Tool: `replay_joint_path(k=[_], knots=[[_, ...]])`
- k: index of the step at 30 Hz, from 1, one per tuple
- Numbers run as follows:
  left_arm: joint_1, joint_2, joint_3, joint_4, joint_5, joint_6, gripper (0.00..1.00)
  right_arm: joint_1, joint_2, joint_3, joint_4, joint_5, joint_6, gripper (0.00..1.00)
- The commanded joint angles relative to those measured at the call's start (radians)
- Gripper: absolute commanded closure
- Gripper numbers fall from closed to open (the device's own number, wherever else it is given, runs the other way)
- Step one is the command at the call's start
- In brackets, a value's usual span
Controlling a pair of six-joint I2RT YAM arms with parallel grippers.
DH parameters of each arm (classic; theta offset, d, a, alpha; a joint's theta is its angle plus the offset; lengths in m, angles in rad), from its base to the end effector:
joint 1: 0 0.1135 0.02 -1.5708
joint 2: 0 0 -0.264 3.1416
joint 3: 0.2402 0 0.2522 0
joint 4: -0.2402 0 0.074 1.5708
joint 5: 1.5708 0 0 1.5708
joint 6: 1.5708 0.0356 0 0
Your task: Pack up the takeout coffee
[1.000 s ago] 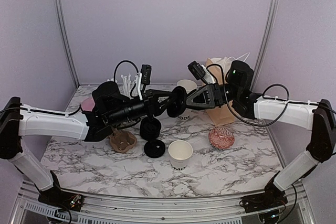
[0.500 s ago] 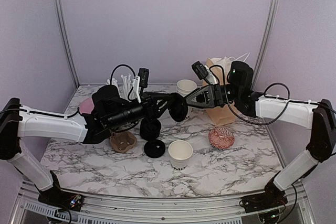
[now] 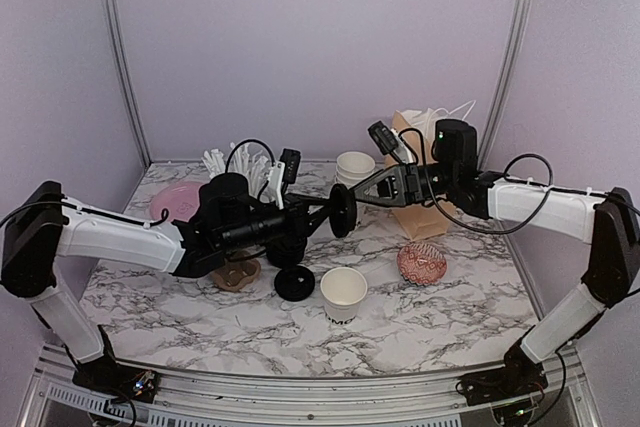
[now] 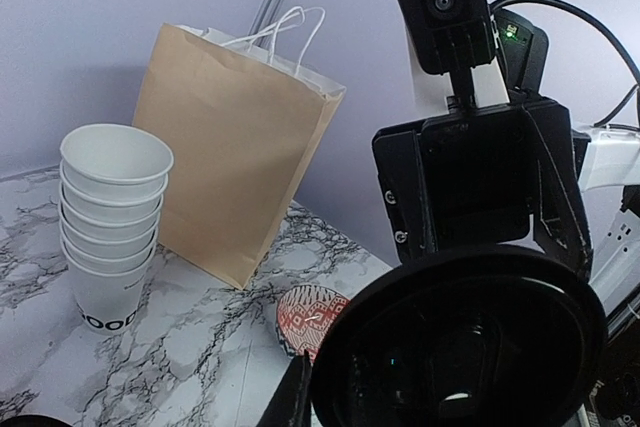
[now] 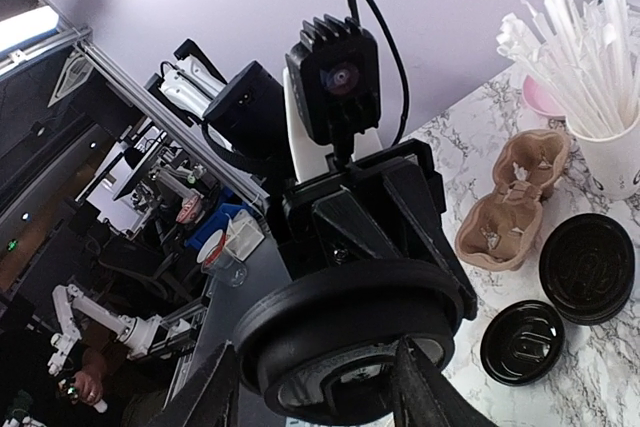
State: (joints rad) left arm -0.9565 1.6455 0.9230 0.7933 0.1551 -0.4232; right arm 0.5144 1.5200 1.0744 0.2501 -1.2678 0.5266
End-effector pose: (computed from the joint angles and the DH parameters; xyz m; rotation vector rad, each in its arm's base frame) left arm 0.2099 -0.3072 0.2675 0.5583 1.5300 -1.2060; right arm 0.2762 0.1951 0.3093 -1.0314 1.7319 1.8054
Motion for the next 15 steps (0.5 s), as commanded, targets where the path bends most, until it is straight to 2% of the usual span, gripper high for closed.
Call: replay_joint_path(k=[1, 5, 8, 12, 14, 15], knots=[[0.001, 0.000, 0.039, -0.012, -0.009, 0.019, 0.89, -0.028, -0.002, 0.072, -0.115, 0.035, -0.109, 0.48], [-0.001, -0.029, 0.012, -0.043, -0.043, 0.059, 0.92, -0.063, -0.019, 0.132, -0.279, 0.082, -0.244, 0.46], [-0.001, -0.064, -0.006, -0.103, -0.107, 0.106, 0.93, -0.064, -0.051, 0.167, -0.447, 0.185, -0.417, 0.45], [-0.012, -0.115, -0.051, -0.114, -0.233, 0.169, 0.94, -0.040, -0.102, 0.195, -0.591, 0.327, -0.605, 0.44], [-0.021, -0.132, -0.068, -0.090, -0.217, 0.218, 0.94, -0.032, -0.104, 0.198, -0.613, 0.295, -0.601, 0.40], [-0.023, -0.133, -0.080, -0.060, -0.192, 0.242, 0.94, -0.031, -0.098, 0.191, -0.603, 0.254, -0.561, 0.35]])
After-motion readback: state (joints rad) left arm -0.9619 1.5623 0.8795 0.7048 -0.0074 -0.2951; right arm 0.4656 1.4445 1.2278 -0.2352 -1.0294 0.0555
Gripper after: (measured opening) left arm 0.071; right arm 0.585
